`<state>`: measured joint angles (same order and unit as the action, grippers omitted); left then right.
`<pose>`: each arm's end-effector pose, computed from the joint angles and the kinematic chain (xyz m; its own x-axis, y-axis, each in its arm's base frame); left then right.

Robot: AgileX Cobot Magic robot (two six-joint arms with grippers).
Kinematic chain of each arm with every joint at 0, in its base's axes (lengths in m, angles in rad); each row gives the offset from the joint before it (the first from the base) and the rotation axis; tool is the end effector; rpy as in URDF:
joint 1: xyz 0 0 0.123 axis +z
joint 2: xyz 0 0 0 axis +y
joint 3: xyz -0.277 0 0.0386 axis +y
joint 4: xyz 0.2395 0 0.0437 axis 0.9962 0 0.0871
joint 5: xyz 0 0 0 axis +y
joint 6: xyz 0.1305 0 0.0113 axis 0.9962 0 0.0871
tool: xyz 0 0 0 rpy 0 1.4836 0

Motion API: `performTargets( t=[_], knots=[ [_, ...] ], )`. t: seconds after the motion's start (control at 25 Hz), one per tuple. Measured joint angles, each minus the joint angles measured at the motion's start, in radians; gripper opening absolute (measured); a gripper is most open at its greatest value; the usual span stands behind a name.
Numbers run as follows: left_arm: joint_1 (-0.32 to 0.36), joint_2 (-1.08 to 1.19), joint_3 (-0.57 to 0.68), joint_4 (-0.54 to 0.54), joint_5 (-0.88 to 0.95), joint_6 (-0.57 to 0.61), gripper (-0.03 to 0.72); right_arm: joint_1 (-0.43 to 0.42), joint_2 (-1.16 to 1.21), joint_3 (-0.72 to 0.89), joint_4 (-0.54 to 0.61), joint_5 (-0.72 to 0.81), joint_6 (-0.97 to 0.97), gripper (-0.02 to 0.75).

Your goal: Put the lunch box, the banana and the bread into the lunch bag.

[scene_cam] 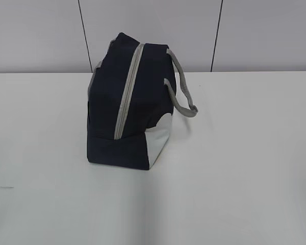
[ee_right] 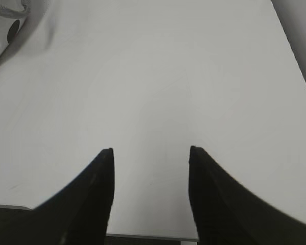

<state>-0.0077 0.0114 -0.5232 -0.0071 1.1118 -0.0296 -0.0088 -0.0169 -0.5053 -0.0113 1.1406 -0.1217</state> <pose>0.0249 -0.0010 0.2558 -0.4908 -0.0290 -0.8708 -0.0028 0.9995 -0.0317 0.0210 -0.0015 0.2478 -0.5047 -0.1216 -0.8547 -0.0463 0.9924 -0.1139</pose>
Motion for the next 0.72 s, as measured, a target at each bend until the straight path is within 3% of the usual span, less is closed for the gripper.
performTargets(
  t=[0.72],
  knots=[
    [0.002, 0.0, 0.0, 0.0, 0.0, 0.0, 0.237, 0.0, 0.0, 0.0, 0.0, 0.0, 0.001, 0.377]
  ],
)
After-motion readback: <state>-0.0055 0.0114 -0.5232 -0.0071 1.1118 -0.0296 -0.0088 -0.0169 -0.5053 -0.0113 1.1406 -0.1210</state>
